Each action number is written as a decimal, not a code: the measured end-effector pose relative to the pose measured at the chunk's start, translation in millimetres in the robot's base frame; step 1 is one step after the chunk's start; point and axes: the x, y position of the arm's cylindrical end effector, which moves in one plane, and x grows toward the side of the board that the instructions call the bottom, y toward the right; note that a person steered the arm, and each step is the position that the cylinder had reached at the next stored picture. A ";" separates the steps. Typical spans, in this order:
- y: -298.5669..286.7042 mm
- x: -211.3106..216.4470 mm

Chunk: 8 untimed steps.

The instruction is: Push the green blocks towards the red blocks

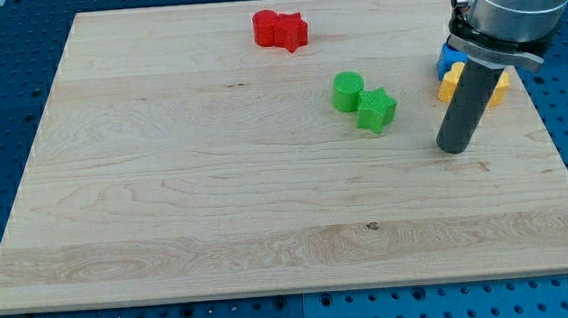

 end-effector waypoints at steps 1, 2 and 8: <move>-4.8 -2.7; -12.0 -14.3; -96.2 -48.2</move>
